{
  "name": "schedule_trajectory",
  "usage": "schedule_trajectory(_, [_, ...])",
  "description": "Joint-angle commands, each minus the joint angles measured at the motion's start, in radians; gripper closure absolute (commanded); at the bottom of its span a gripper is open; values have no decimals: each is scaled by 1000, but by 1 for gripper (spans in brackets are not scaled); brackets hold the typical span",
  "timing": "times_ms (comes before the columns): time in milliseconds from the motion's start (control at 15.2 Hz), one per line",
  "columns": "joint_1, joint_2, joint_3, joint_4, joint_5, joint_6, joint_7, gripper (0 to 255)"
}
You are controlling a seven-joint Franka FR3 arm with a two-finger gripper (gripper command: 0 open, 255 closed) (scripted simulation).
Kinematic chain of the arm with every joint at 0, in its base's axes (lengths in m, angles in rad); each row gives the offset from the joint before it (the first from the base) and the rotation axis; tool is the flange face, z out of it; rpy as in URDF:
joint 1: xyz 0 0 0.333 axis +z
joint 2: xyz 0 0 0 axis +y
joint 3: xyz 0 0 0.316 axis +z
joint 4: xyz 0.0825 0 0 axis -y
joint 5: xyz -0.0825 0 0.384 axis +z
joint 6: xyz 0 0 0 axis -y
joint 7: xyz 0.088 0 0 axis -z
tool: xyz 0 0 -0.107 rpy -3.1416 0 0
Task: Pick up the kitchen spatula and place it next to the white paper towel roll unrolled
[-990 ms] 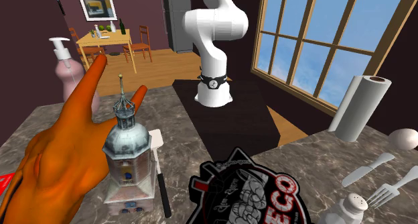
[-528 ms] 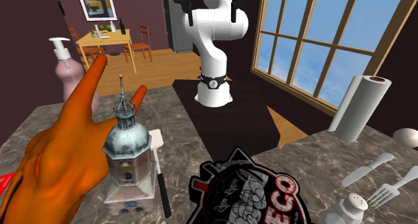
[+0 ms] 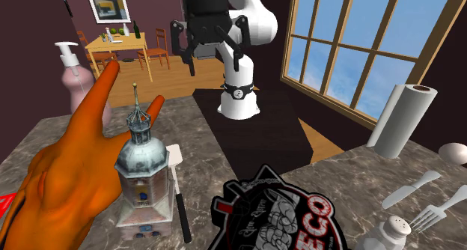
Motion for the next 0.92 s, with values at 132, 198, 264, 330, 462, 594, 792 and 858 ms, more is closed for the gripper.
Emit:
schedule_trajectory(132, [-9,95,-56,-63,-34,183,-95,0])
schedule_trajectory(198, [-10,126,-70,-71,-40,228,-118,0])
schedule_trajectory(264, [-11,159,-85,-78,-45,274,-143,0])
schedule_trajectory(330, [-10,195,-100,-82,-49,320,-167,0])
schedule_trajectory(462, [-6,273,-130,-85,-51,412,-219,0])
schedule_trajectory(594, [2,359,-161,-80,-41,503,-277,0])
schedule_trajectory(792, [25,498,-207,-56,6,633,-383,0])
schedule_trajectory(858, [35,546,-221,-44,34,673,-426,0])
